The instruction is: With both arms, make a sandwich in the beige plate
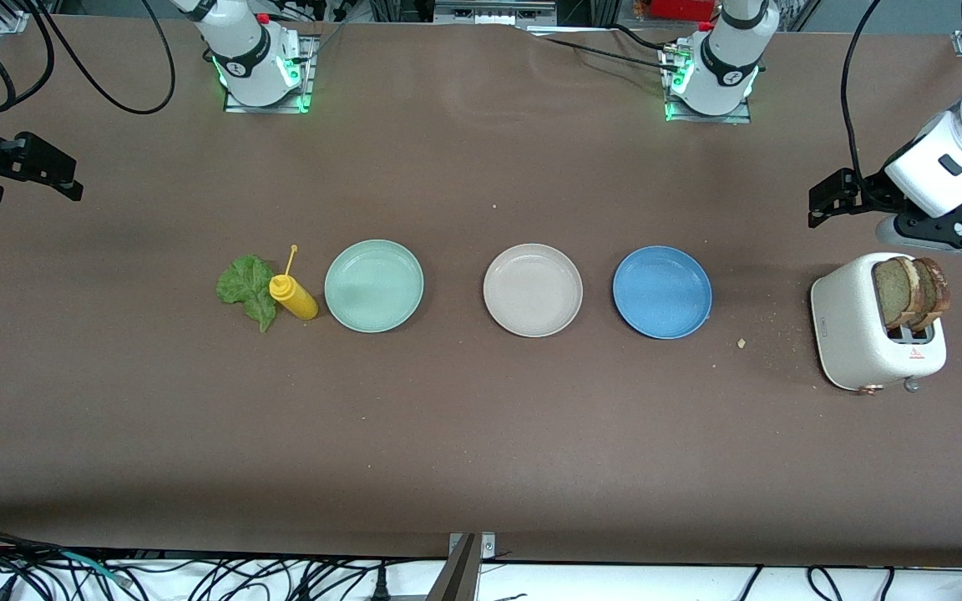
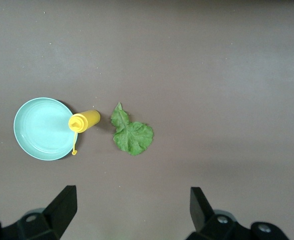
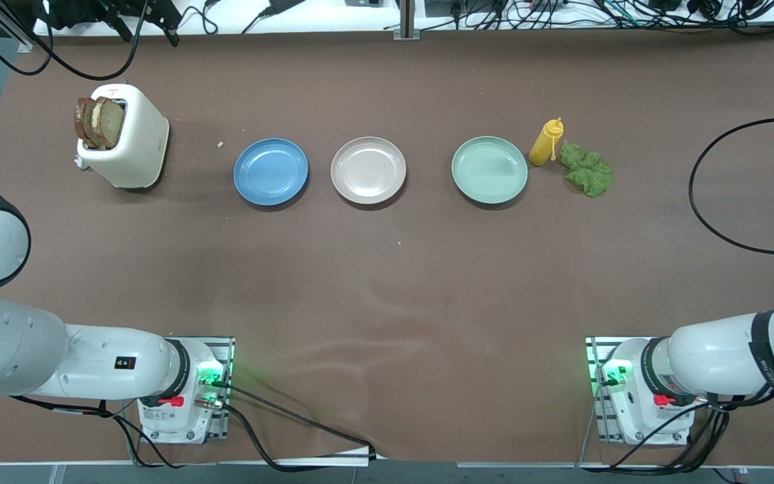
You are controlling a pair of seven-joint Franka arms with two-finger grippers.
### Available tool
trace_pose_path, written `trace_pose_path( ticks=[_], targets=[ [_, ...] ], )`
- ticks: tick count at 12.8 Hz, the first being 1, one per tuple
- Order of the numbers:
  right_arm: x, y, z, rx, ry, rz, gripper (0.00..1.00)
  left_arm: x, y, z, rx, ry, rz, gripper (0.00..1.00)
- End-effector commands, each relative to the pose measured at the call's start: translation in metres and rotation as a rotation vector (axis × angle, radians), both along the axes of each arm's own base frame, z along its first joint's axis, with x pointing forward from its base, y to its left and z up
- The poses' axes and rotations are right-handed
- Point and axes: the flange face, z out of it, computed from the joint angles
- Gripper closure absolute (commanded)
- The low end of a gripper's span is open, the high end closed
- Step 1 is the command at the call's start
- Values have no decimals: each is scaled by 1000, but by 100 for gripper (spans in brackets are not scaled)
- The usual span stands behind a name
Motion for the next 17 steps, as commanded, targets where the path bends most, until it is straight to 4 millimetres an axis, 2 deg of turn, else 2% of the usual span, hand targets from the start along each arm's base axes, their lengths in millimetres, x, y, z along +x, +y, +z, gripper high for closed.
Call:
trace_pose_path(
  ticks=[1,2,8,10,12,14,17],
  targets=[
    [-14,2,19,-11,-28,13,0,-3,2,4,15,-2,-15,0],
    [-7,4,12,-13,-21,11,0,-3,2,4,15,-2,-14,0],
    [-5,1,14,-9,-29,12,0,-3,2,4,15,-2,-14,0],
    [-1,12,13,-6,-44,24,0,-3,2,4,15,-2,-14,0],
    [-1,14,21,1,-65,23,0,-3,2,4,15,-1,-14,0],
    [-5,9,41,1,-96,26,0,-3,2,4,15,-1,-14,0],
    [-3,13,40,-1,-101,31,0,-3,2,4,15,-1,-14,0]
  ],
)
